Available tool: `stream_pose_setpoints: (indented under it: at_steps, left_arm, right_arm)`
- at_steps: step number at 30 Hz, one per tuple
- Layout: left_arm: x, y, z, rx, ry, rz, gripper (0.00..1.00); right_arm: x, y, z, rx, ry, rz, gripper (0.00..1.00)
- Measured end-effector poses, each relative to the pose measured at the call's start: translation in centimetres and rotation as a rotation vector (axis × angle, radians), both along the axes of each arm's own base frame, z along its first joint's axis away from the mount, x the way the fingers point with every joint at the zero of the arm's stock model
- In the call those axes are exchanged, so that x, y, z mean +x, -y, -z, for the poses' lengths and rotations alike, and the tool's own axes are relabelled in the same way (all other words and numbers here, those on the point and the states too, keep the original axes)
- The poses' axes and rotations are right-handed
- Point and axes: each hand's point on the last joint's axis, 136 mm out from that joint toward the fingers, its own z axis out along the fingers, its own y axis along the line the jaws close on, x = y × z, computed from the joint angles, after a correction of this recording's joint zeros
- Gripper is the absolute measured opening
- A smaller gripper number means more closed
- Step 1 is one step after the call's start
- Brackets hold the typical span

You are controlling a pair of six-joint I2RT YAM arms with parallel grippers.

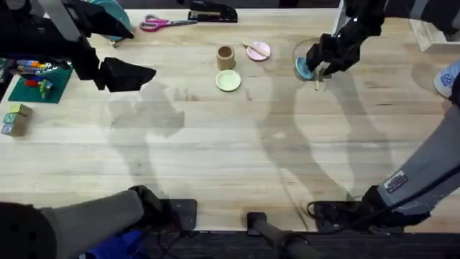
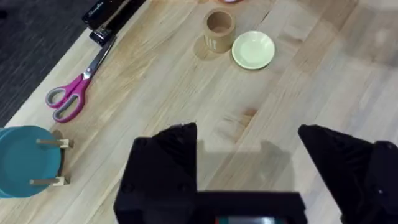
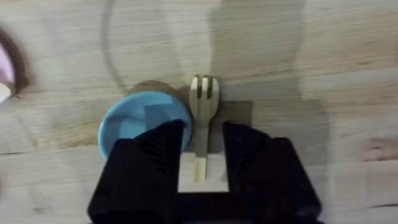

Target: Pick up a utensil and set it on the pink plate, then put the other utensil in the container.

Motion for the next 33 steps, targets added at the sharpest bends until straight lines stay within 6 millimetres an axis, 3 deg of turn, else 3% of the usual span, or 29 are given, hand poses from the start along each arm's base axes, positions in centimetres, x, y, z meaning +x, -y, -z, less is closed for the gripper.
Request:
stream_pose_setpoints:
  at_steps: [11,23,33]
  left_arm:
    - [0.0,0.0,0.0,0.000,0.000,0.000,0.993]
    - [0.0,0.0,0.0,0.000,0.000,0.000,0.993]
    - [0.0,0.0,0.0,0.000,0.000,0.000,0.993]
  right_arm:
    - [-0.2,-0.1,-0.1,0.004,-0.011,-0.002,0.045]
    - [-0.2,0.0,-0.1,-0.003,-0.011,-0.002,0.031]
    - [-1.7,0.3,-0.5,-0.022,-0.092,-0.004,0.033]
